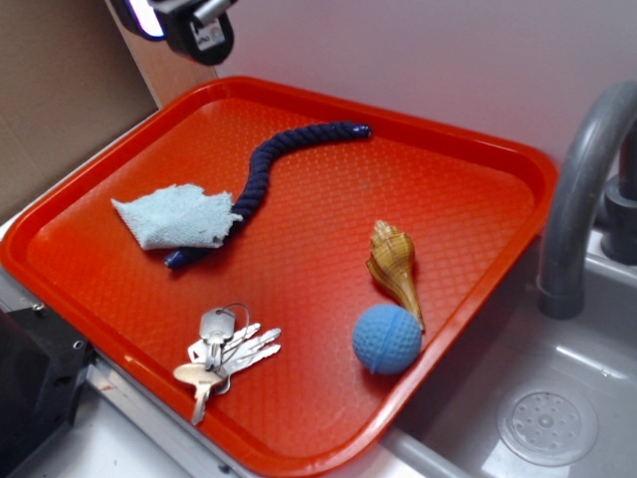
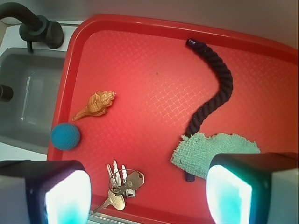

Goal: Grab the blue ball.

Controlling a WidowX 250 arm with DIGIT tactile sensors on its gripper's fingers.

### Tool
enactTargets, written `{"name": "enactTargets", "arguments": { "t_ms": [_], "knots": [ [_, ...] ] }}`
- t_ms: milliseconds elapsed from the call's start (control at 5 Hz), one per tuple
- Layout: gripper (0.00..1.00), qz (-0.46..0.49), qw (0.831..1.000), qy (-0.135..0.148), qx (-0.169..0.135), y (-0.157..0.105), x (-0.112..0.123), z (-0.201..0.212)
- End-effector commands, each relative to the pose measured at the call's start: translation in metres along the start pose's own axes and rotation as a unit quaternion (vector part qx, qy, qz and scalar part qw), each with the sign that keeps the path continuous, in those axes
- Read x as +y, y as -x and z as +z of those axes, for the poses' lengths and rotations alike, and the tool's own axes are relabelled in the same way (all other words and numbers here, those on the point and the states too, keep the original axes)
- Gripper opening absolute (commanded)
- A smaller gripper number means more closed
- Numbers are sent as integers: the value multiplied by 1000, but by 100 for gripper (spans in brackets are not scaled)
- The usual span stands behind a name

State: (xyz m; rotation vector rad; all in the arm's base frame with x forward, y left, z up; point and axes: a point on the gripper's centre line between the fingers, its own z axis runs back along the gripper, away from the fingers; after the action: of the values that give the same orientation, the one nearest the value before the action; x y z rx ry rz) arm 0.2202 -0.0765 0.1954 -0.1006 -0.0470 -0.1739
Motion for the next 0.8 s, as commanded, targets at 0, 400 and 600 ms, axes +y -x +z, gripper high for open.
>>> {"name": "enactTargets", "arguments": {
  "t_ms": [0, 400, 600],
  "knots": [
    [100, 0, 1000, 0, 0, 0, 0, 0],
    [100, -247, 968, 34, 7, -16, -93, -59],
    [100, -361, 930, 69, 26, -2, -117, -80]
  ]
}}
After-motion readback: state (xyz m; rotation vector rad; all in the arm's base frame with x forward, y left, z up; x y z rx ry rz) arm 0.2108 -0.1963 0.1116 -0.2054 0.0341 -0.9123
